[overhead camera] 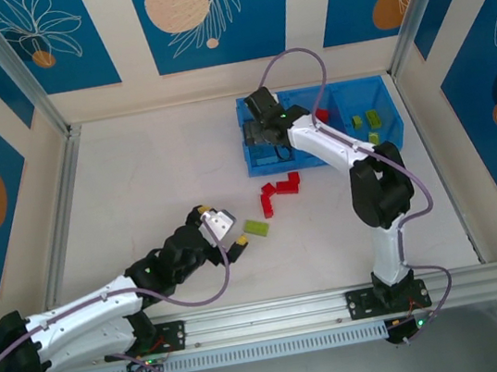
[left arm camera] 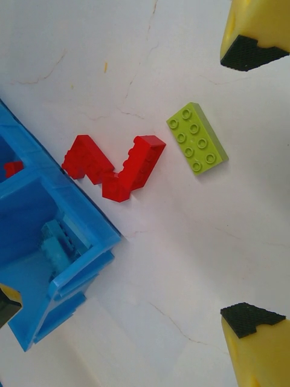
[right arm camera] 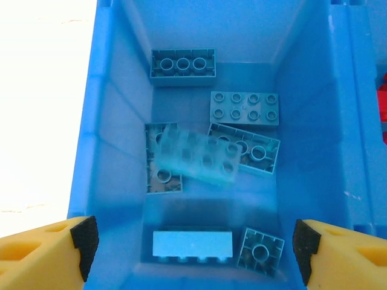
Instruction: Sort the legos into containers by color
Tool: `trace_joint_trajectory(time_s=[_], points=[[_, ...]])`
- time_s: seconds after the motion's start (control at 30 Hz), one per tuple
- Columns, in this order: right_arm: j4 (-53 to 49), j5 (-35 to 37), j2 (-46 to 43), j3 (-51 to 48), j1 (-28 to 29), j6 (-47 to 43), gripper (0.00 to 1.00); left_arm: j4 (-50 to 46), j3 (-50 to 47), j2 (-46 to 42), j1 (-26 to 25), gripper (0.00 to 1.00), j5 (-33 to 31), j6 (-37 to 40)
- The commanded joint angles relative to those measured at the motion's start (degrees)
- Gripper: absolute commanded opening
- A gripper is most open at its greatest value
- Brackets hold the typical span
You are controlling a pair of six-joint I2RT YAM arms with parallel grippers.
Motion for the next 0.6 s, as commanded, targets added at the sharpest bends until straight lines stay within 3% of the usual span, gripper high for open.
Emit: trace_joint_trajectory(time_s=[0.0, 0.13, 0.3, 0.4, 0.57], points=[[-2.42, -1.61, -7.34, -2.06, 0.74, 1.36, 0.86, -0.37, 1.33, -0.85, 0.22, 1.00, -0.26, 0.25], [-0.86, -2.70, -16.84, -13.07, 2.99, 5.03, 0.86, -0.61, 1.52, -1.07, 0.29, 1.00, 0.54, -0.20], [4.36, -1.99, -27.83, -32.03, 10.94, 13.41, 0.87, -0.34, 1.04, -2.16, 0.23, 1.00, 0.41, -0.29], [4.94, -3.06, -27.80, -37.50, 15.01, 18.18, 0.87, -0.10, 1.01, -1.83, 0.28, 1.00, 0.42, -0.29], [2.10, -0.33, -19.83, -35.86, 18.53, 20.58, 0.87, 0.27, 1.35, -0.03, 0.24, 1.00, 1.17, -0.38]])
